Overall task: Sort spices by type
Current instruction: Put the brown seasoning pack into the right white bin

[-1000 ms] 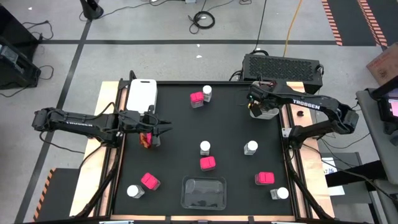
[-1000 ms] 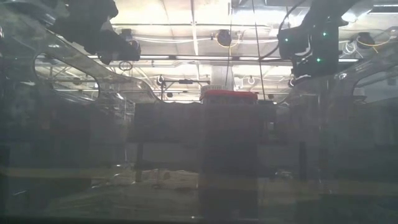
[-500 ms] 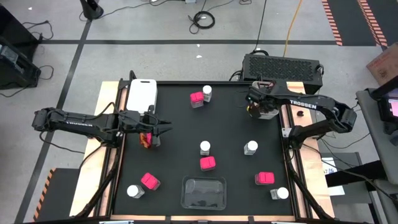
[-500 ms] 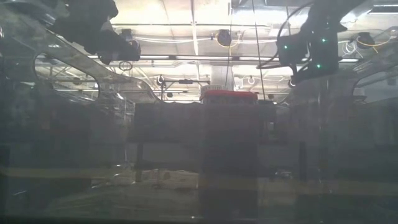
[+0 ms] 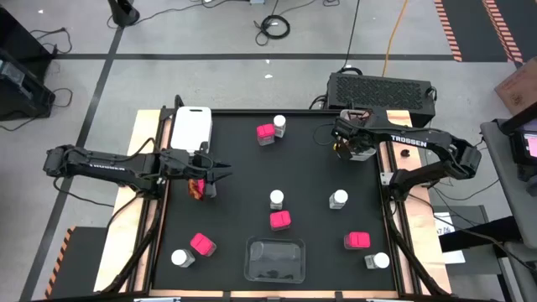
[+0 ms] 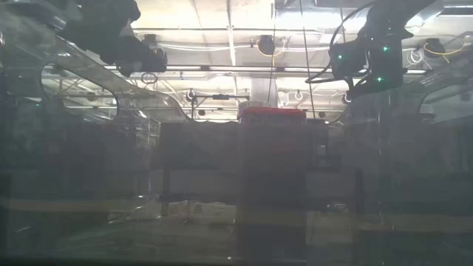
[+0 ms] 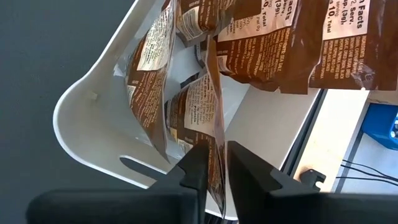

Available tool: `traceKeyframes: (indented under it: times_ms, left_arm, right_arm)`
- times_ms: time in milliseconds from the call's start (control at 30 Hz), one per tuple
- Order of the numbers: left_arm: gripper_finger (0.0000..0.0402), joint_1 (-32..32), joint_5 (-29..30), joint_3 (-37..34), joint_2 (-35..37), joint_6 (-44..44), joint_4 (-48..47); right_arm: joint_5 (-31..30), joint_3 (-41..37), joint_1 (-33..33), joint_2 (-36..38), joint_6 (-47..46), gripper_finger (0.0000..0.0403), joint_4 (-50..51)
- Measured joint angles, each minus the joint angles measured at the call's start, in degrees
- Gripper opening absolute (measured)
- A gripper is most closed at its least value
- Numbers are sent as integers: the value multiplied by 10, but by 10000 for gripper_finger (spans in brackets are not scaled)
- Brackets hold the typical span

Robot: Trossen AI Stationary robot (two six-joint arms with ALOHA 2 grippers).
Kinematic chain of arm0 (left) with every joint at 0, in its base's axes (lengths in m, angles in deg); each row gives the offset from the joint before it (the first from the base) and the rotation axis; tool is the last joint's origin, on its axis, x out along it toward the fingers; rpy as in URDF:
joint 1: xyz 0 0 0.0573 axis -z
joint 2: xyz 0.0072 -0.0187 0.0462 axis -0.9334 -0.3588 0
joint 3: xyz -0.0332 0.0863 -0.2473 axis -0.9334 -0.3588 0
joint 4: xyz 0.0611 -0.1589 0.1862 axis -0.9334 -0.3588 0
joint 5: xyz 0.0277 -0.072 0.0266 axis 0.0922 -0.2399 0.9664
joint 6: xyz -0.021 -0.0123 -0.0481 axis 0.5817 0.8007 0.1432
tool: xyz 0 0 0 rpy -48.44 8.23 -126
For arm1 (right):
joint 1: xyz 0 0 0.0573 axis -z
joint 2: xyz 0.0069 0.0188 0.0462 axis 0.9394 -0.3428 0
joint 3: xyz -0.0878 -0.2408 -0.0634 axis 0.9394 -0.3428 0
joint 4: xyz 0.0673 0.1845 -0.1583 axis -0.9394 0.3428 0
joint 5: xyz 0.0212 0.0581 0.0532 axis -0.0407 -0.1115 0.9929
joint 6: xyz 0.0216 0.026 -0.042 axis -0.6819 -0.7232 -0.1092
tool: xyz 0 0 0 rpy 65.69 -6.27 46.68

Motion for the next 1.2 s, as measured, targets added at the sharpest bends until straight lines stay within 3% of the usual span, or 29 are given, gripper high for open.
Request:
traceKeyframes:
  times_ms: [333,533,700,867,1067,1200]
  left_arm:
    - [128,0,0,0,0,1,0]
    - [128,0,0,0,0,7,0]
    - [128,0,-26,1,0,51,-23]
    - [128,0,-111,54,0,155,-193]
    - [128,0,-122,178,0,260,-358]
    - [128,0,-134,271,0,388,-502]
  right_arm:
    - [18,88,0,0,6,115,82]
    - [44,190,-3,0,17,126,140]
    - [102,259,-26,0,60,126,116]
    - [158,270,-71,0,140,125,-13]
    - [169,259,-123,-10,221,125,-149]
    - [169,257,-146,-24,253,125,-180]
